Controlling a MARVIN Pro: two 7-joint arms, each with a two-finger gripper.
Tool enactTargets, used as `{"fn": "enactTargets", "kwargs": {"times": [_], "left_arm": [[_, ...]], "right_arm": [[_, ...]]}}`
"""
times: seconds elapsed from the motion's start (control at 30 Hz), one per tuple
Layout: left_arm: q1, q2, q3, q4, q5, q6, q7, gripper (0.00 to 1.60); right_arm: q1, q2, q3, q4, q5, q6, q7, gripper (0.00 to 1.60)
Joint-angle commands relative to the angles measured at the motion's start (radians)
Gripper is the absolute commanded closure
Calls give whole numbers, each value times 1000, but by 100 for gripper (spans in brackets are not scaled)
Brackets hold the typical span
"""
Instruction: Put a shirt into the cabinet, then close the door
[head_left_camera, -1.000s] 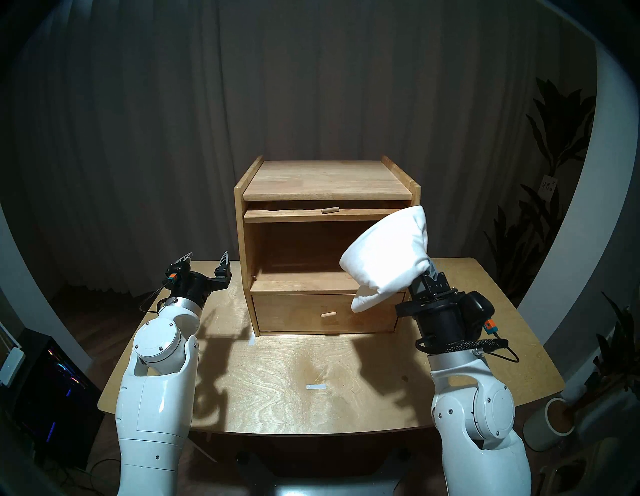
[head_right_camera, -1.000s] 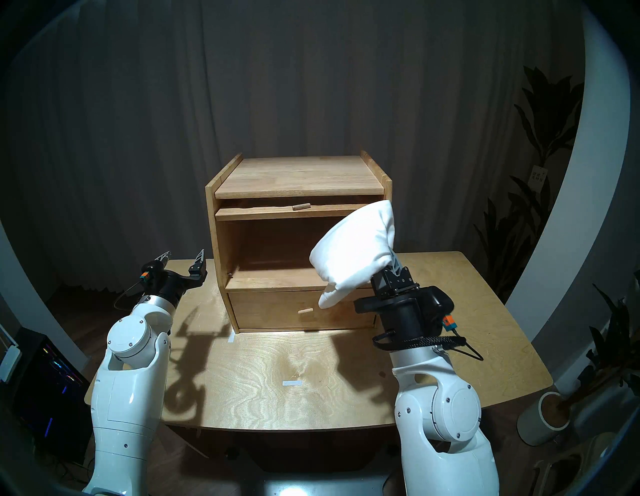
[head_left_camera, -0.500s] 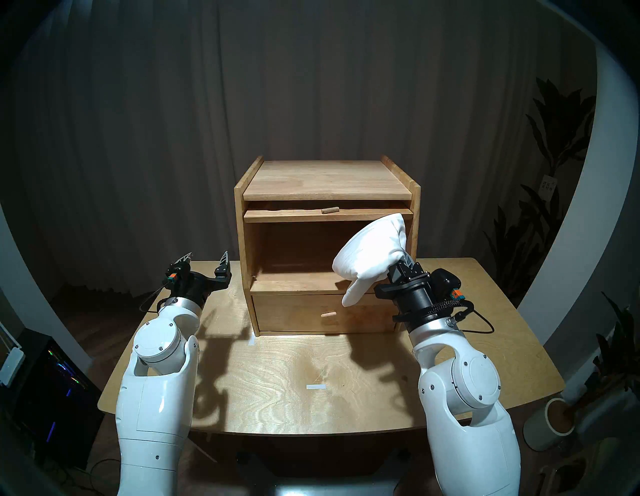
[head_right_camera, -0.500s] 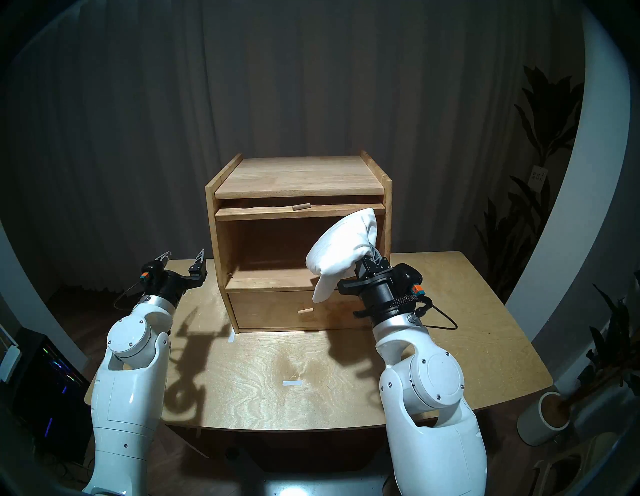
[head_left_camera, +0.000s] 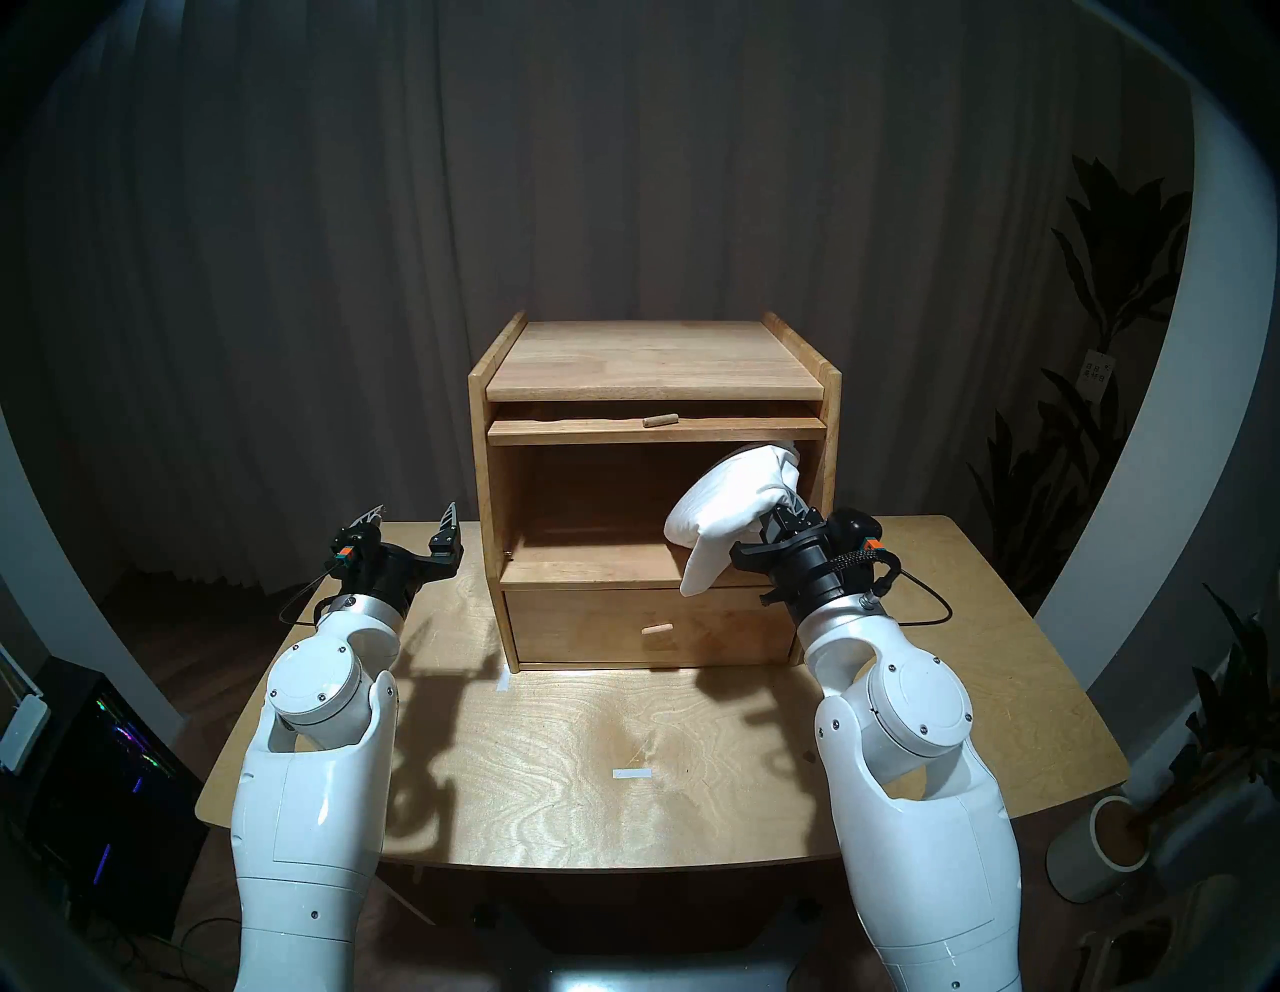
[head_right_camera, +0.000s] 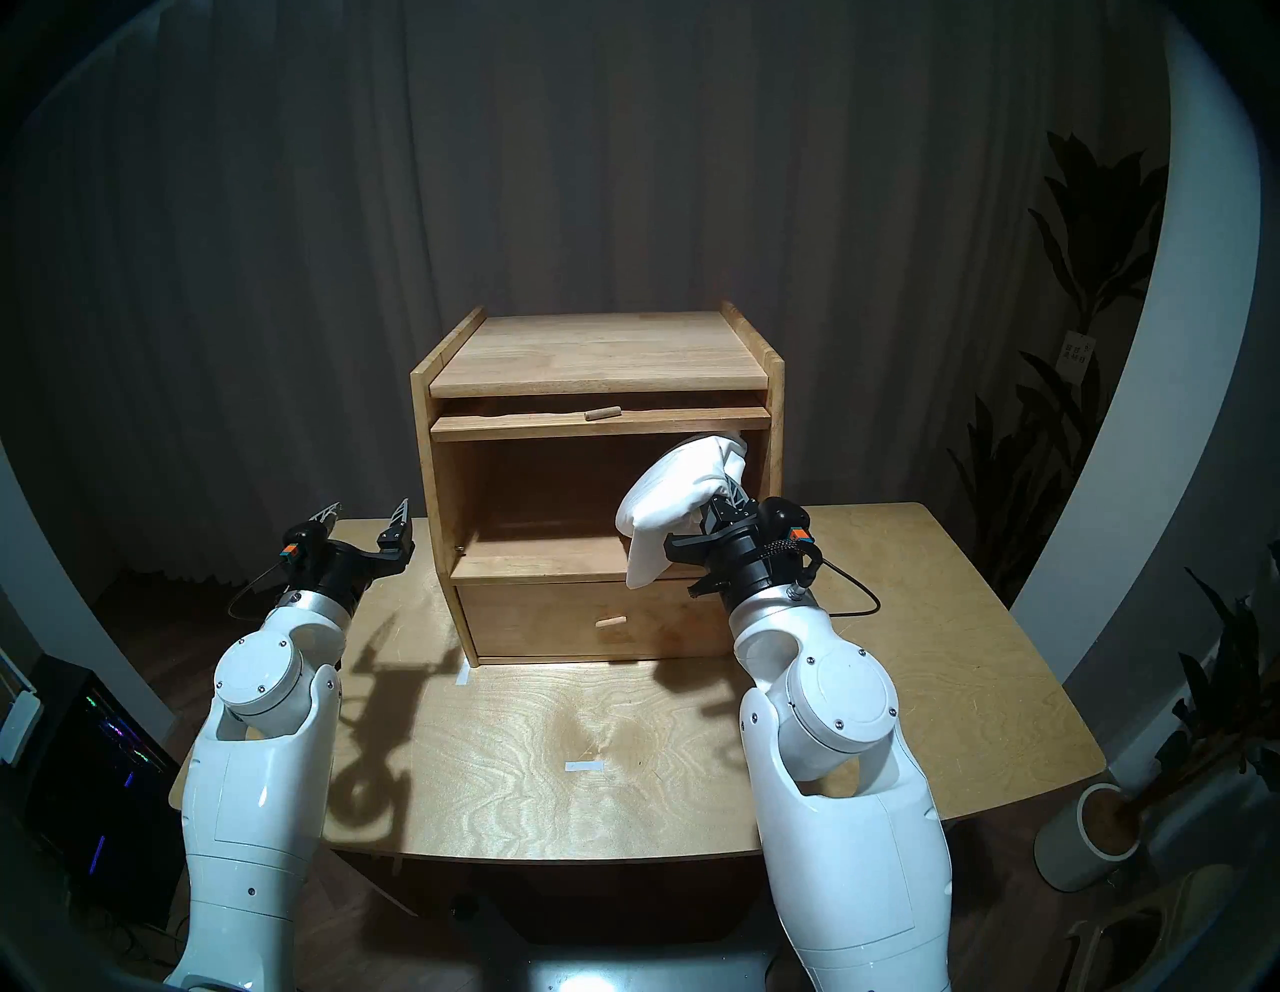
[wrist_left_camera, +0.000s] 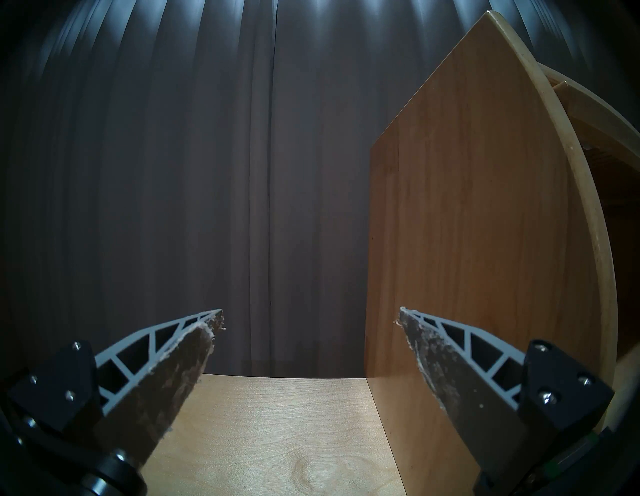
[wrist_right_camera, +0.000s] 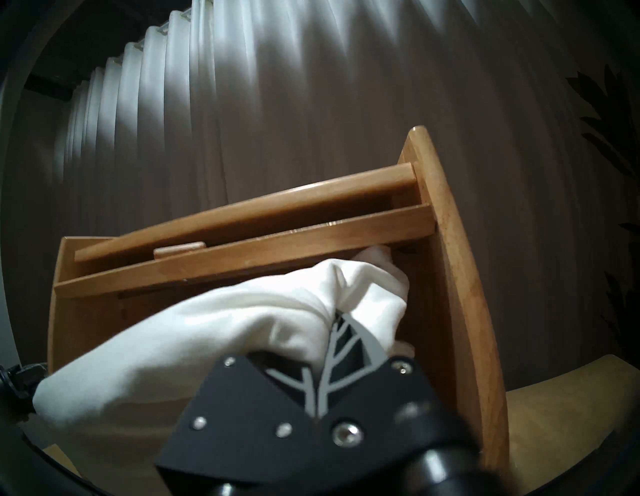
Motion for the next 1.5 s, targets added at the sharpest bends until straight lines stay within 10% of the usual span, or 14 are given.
{"fn": "enactTargets", "kwargs": {"times": [0.0,1.47], "left_arm": [[-14,0,2,-19,-1,-6,-1,0],[-14,3,4,-24,-5,-7,2,0]], "right_arm": [[111,-13,-28,20,-55,15,-14,160],[500,-136,-154,506,-323,-3,-138,160]]}}
